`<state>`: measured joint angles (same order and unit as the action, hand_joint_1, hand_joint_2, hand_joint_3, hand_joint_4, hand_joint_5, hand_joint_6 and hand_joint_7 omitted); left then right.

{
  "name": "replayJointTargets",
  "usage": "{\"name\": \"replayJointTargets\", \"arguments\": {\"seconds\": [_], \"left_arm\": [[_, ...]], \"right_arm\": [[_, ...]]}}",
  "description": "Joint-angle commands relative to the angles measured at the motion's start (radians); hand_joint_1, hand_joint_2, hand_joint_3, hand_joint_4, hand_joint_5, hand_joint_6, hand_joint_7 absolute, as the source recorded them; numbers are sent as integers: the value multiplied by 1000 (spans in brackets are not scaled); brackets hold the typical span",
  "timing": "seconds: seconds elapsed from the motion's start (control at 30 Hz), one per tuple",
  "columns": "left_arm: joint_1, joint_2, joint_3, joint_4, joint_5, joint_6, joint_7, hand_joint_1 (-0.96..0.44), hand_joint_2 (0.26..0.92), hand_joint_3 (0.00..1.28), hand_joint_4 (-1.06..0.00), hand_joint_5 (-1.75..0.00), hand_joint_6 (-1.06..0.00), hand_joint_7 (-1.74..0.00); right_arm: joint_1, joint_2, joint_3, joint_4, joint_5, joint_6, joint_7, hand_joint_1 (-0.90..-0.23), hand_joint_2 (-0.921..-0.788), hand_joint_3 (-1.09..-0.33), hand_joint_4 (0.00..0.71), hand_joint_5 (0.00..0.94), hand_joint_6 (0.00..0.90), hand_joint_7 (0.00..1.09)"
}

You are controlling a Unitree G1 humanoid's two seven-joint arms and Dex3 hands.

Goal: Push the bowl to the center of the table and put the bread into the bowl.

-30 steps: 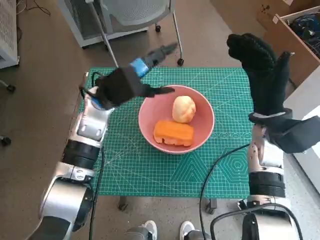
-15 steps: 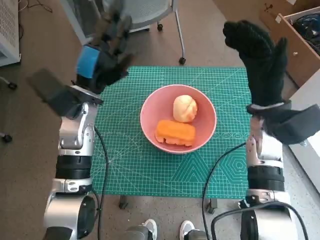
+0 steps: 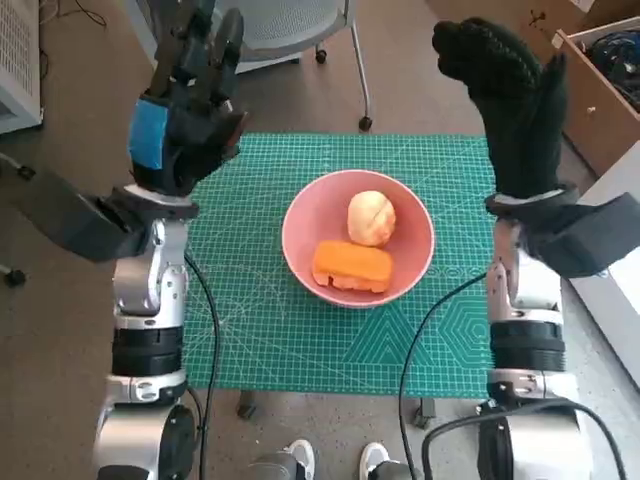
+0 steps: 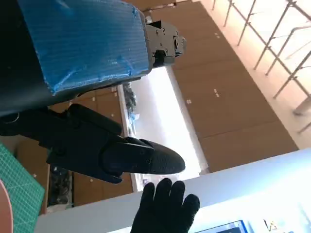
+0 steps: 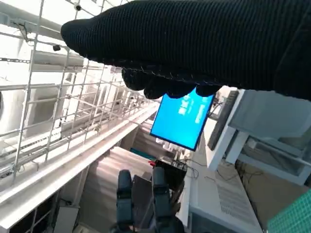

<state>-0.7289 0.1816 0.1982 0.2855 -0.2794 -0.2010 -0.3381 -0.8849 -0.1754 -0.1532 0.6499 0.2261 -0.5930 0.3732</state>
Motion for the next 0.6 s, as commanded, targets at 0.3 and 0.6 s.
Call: {"name": "replayJointTargets", "arguments": {"seconds": [0.3, 0.6], "left_arm": [[42, -29, -26, -50, -1, -60, -5, -626, 921, 101, 1, 1, -4, -291], [52, -16, -66, -28, 149, -129, 81, -589, 921, 104, -13, -6, 1, -343]], "right_arm": [[-1, 5, 1, 37, 0, 4, 13, -657, -921, -747, 243, 5, 320, 55], [-6, -2, -1, 33, -10, 12, -6, -660, -921, -746, 241, 3, 320, 56]]}}
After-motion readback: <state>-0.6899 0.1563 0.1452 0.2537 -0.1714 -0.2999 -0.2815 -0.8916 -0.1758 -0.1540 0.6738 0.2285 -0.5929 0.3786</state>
